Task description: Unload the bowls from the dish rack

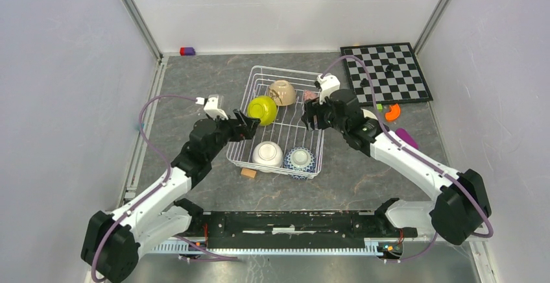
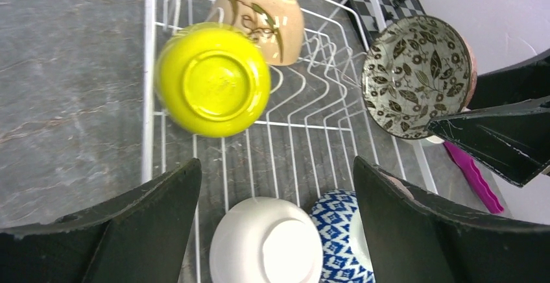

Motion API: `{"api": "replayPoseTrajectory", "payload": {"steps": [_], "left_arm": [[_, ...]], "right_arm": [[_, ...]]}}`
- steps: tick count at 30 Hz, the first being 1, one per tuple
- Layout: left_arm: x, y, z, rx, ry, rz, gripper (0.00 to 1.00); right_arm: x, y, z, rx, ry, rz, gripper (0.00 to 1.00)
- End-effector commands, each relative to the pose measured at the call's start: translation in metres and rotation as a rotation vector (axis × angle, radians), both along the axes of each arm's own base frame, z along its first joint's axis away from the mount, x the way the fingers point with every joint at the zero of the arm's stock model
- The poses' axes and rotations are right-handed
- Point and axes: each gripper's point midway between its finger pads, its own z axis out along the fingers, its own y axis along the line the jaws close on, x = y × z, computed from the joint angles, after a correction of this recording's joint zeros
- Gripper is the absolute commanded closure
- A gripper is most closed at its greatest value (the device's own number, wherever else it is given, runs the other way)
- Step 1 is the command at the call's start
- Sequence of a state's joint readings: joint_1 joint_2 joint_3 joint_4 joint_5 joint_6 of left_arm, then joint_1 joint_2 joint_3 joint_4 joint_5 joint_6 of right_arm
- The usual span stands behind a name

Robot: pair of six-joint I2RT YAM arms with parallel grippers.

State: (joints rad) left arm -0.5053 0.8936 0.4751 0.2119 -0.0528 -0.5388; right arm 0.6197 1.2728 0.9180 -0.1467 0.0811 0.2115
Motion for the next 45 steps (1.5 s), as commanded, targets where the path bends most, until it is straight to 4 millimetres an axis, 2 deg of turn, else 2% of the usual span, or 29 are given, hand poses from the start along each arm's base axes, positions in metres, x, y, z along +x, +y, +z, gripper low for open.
{"api": "replayPoseTrajectory", "payload": {"steps": [1,6,9,13,20,27,36,39,40,42,43,45], "left_arm": [[0.005,-0.028,0.032,-0.094,-0.031,-0.111,0.08],[0.006,-0.051,0.042,-0.153,-0.038,-0.214,0.09],[0.009,-0.060,0.045,-0.173,-0.025,-0.246,0.14],[0.014,-0.065,0.044,-0.189,-0.001,-0.248,0.20],[0.018,-0.069,0.046,-0.198,-0.006,-0.262,0.24],[0.018,-0.069,0.051,-0.223,-0.009,-0.253,0.32],[0.014,-0.069,0.061,-0.268,-0.043,-0.264,0.59],[0.014,-0.069,0.060,-0.269,-0.041,-0.260,0.64],[0.014,-0.068,0.060,-0.269,-0.041,-0.256,0.69],[0.015,-0.067,0.059,-0.262,-0.040,-0.247,0.91],[0.016,-0.065,0.057,-0.252,-0.034,-0.235,0.97],[0.024,-0.053,0.047,-0.211,0.016,-0.146,0.98]], "right_arm": [[0.004,0.021,0.057,0.129,-0.133,0.071,0.49],[-0.014,0.053,0.068,0.243,-0.131,0.257,0.49],[-0.024,0.064,0.076,0.309,-0.131,0.328,0.49],[-0.036,0.075,0.081,0.375,-0.116,0.400,0.49],[-0.056,0.093,0.085,0.480,-0.057,0.519,0.49],[-0.063,0.097,0.094,0.519,-0.052,0.559,0.48],[-0.076,0.100,0.102,0.605,-0.021,0.625,0.48],[-0.078,0.102,0.102,0.620,-0.010,0.644,0.47],[-0.079,0.102,0.101,0.620,-0.006,0.646,0.46],[-0.078,0.102,0.099,0.613,-0.007,0.649,0.40],[-0.077,0.101,0.097,0.603,-0.004,0.642,0.34],[-0.066,0.095,0.088,0.556,-0.003,0.579,0.22]]}}
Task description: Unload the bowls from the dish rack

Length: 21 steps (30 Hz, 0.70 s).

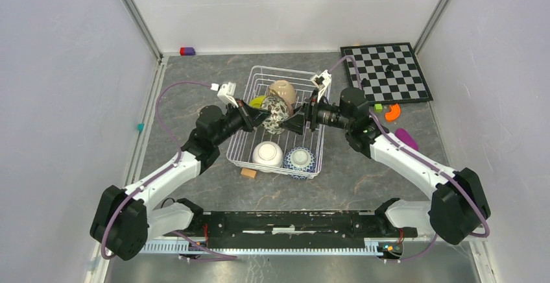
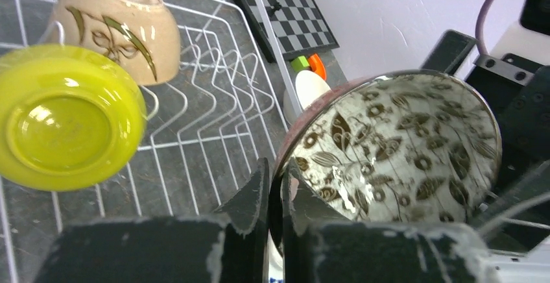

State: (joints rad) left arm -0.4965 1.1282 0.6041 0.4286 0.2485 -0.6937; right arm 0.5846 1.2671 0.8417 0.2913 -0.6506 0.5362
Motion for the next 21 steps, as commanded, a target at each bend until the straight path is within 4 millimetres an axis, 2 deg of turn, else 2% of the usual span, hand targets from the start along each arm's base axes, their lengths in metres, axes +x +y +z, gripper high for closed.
{"api": "replayPoseTrajectory", "payload": {"steps": [1,2,4,8,10,14,15,21], "left_arm": [[0.015,0.021,0.005,0.031,0.026,0.153,0.98],[0.017,0.028,0.001,0.053,0.039,0.192,0.98],[0.021,0.044,-0.003,0.087,0.052,0.271,0.98],[0.026,0.099,-0.017,0.154,0.146,0.558,0.98],[0.026,0.129,-0.016,0.186,0.166,0.697,0.98],[0.019,0.179,-0.014,0.200,0.227,0.962,0.98],[0.016,0.188,-0.014,0.186,0.248,1.018,0.98],[0.020,0.227,-0.025,0.116,0.371,1.207,0.98]], "right_arm": [[0.013,-0.002,0.007,-0.040,-0.094,-0.059,0.13],[0.023,-0.008,0.003,-0.084,-0.102,-0.119,0.07],[0.037,-0.023,-0.009,-0.179,-0.111,-0.218,0.02],[0.056,-0.053,-0.027,-0.333,-0.120,-0.381,0.02],[0.059,-0.063,-0.025,-0.353,-0.149,-0.428,0.02],[0.062,-0.074,-0.020,-0.353,-0.197,-0.488,0.03],[0.063,-0.075,-0.016,-0.335,-0.211,-0.503,0.03],[0.056,-0.073,-0.027,-0.283,-0.170,-0.501,0.06]]}}
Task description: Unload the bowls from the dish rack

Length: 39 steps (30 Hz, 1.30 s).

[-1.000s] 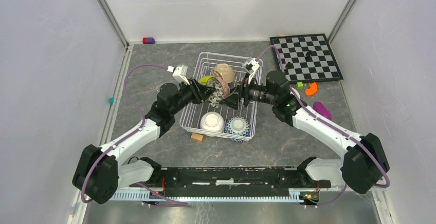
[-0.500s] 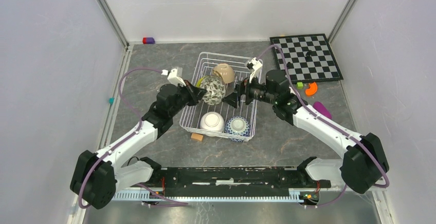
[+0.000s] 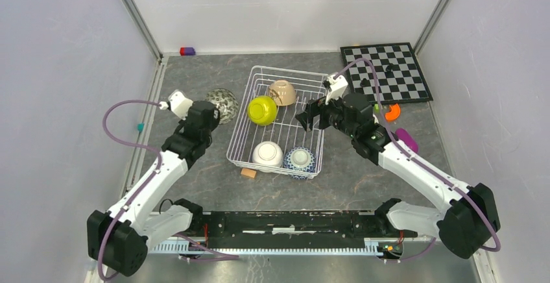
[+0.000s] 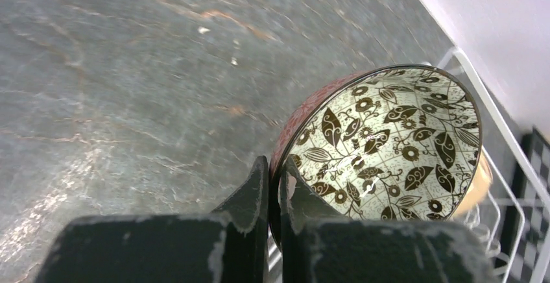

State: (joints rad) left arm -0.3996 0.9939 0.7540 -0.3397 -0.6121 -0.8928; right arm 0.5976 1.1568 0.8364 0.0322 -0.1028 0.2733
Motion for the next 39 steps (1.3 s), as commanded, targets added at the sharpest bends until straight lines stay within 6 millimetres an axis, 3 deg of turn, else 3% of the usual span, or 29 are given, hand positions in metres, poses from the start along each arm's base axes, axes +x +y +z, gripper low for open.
{"api": "replayPoseTrajectory", "payload": {"steps": [1,7,14,20,22,30,32,34,35,37,39], "left_arm": [[0.010,0.041,0.013,-0.122,-0.035,0.262,0.98],[0.016,0.067,-0.015,-0.195,0.020,0.406,0.98],[0.006,0.087,-0.059,-0.179,0.136,0.556,0.98],[0.004,0.085,-0.082,-0.193,0.180,0.563,0.95],[0.004,0.082,-0.091,-0.200,0.204,0.557,0.90],[-0.002,0.071,-0.127,-0.235,0.295,0.540,0.88],[-0.002,0.070,-0.128,-0.226,0.306,0.521,0.75],[0.004,0.066,-0.123,-0.225,0.294,0.480,0.40],[0.006,0.064,-0.119,-0.225,0.289,0.458,0.29],[0.007,0.062,-0.111,-0.231,0.275,0.436,0.17],[0.006,0.061,-0.101,-0.236,0.249,0.421,0.13]], "right_arm": [[-0.001,-0.002,0.000,0.043,-0.023,-0.020,0.06],[-0.010,-0.009,-0.011,0.029,-0.031,-0.016,0.07],[-0.016,-0.022,-0.009,-0.002,-0.090,-0.033,0.07],[-0.016,-0.023,-0.010,-0.025,-0.113,-0.023,0.07],[-0.017,-0.020,-0.012,-0.022,-0.108,-0.007,0.07],[-0.020,-0.007,-0.018,0.028,-0.071,0.040,0.08],[-0.021,-0.005,-0.019,0.035,-0.066,0.050,0.08],[-0.022,-0.003,-0.020,0.043,-0.057,0.057,0.07],[-0.022,-0.002,-0.022,0.046,-0.048,0.059,0.06],[-0.022,0.001,-0.027,0.056,-0.021,0.059,0.06],[-0.021,0.004,-0.031,0.080,0.010,0.055,0.05]]}}
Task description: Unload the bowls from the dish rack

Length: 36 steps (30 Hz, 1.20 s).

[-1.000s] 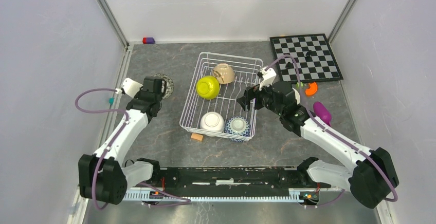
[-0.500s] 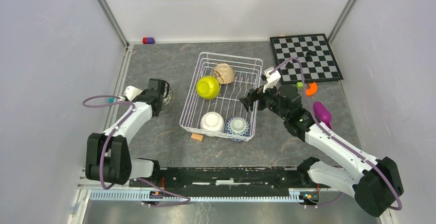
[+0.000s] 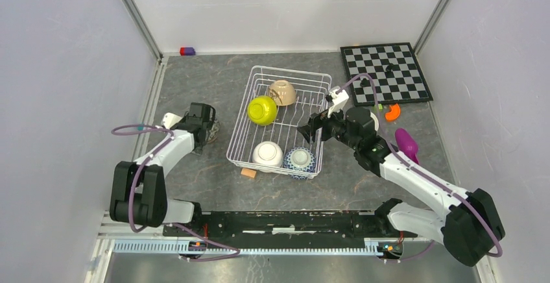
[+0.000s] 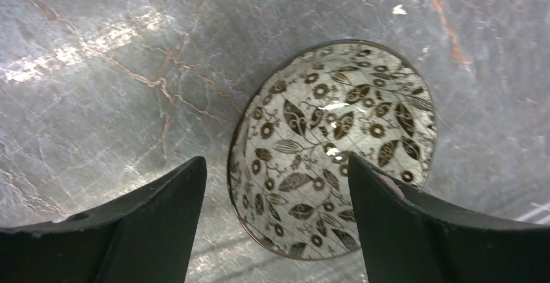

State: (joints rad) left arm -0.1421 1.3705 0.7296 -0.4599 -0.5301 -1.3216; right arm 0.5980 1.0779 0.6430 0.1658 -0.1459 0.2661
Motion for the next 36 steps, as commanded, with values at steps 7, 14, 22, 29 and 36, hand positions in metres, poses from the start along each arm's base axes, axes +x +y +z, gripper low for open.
{"api": "replayPoseTrajectory", "payload": {"steps": [7,14,22,29,36], "left_arm": [[0.014,-0.006,0.079,0.030,-0.205,-0.152,0.05],[0.028,-0.066,0.110,-0.008,-0.282,-0.647,0.00],[0.010,-0.111,0.093,-0.117,-0.350,-0.891,0.00],[-0.006,-0.120,0.081,-0.124,-0.360,-0.949,0.05],[-0.020,-0.132,0.066,-0.176,-0.341,-0.997,0.11]], "right_arm": [[0.006,0.029,-0.007,0.299,0.198,-0.047,0.05],[0.009,0.070,-0.017,0.399,0.272,-0.039,0.02],[0.023,0.102,-0.033,0.458,0.309,-0.079,0.02],[0.043,0.129,-0.038,0.465,0.302,-0.086,0.02],[0.069,0.145,-0.051,0.437,0.301,-0.133,0.02]]}}
